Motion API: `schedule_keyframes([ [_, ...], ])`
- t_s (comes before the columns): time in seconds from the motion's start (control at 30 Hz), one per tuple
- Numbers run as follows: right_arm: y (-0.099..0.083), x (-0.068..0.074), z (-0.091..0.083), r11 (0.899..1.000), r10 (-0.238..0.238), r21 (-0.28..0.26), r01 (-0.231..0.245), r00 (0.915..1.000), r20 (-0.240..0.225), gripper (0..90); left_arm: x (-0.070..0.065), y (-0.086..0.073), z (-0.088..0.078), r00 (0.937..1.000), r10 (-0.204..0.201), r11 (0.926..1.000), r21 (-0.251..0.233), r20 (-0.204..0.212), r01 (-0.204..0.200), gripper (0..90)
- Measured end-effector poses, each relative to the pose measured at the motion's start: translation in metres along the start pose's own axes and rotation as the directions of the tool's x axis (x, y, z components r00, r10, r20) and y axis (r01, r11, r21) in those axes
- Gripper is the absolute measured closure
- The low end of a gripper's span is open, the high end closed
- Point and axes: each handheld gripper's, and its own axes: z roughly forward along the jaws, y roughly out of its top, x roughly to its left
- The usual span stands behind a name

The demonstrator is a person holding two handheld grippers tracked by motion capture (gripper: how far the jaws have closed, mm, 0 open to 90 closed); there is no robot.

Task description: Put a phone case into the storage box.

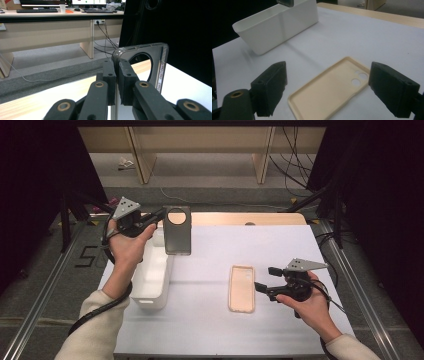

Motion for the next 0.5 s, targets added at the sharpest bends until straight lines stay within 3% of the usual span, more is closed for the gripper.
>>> schedule_keyframes([
  [0.5, -0.001, -0.001, 0.000, 1.000, 0.006, 0.006, -0.006, 1.0000, 0.000, 16.3, 0.023, 0.008, 0.002, 0.9995, -0.003, 1.0000, -0.007, -0.030, 0.003, 84.4],
])
